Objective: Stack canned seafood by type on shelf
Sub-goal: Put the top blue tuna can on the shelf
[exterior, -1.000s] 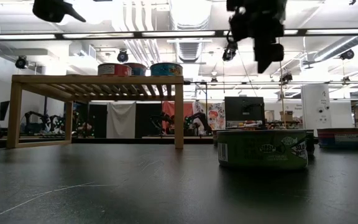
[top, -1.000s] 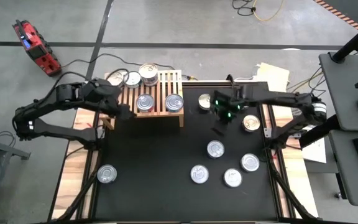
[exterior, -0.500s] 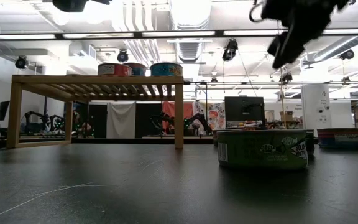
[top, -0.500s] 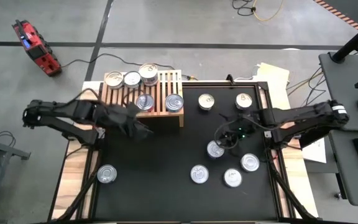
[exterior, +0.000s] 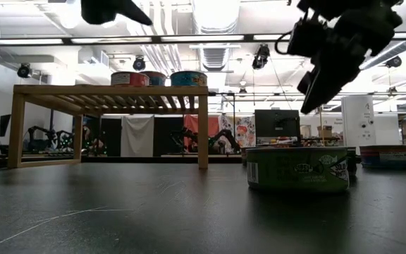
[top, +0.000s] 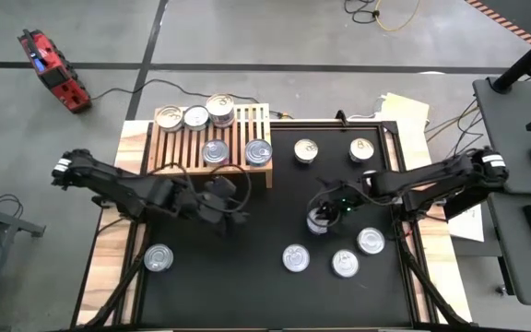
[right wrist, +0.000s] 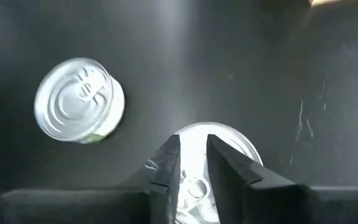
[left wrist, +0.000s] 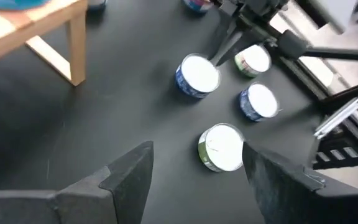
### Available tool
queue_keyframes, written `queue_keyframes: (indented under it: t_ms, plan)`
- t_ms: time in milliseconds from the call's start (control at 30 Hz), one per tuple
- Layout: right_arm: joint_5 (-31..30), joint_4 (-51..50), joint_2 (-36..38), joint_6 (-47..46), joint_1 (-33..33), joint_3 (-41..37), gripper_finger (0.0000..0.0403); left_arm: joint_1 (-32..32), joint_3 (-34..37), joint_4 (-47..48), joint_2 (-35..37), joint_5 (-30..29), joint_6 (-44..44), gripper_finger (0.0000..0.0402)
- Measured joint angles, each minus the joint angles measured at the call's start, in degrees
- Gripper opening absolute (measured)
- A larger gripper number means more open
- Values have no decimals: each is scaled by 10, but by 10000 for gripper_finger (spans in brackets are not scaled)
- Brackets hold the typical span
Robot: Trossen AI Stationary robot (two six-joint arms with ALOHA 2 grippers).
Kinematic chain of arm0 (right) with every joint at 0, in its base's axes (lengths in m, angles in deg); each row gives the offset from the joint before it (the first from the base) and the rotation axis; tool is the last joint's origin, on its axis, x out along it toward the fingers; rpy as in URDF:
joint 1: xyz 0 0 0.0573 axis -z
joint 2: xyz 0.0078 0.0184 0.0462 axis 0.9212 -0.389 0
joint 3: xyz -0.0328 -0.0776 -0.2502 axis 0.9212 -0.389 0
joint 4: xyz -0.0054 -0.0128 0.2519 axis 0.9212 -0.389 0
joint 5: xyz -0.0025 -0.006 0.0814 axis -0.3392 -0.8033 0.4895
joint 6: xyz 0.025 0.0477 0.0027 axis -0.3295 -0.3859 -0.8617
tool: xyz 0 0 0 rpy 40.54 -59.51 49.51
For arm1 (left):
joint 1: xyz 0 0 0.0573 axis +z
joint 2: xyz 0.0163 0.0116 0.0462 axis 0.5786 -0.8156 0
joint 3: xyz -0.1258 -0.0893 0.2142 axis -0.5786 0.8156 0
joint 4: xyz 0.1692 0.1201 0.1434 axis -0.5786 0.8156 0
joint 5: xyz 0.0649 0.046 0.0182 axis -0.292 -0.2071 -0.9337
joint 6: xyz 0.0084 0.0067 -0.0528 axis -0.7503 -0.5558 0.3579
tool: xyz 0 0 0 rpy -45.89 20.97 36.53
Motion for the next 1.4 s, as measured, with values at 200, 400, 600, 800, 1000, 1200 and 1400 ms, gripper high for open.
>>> queue_keyframes:
  t_ms: [200,400,600,800,1000,1200,1400]
  plan:
    - [1,-5,-44,-26,0,0,16,-1,0,-3,-26,0,11,220]
    - [1,-30,-63,-28,0,-1,12,-7,0,-32,-15,-12,-2,190]
    - [0,-26,-64,1,2,-9,12,-22,0,-79,3,-52,-62,148]
    - [-4,14,-92,5,2,-25,12,-46,0,-139,28,-121,-142,85]
    - [-4,78,-127,-5,2,-23,12,-65,-5,-135,86,-122,-152,12]
    - [-2,132,-148,-6,14,-24,12,-68,-8,-70,139,-135,-145,10]
    - [-5,162,-149,2,61,-25,12,-68,-2,-26,131,-149,-135,1]
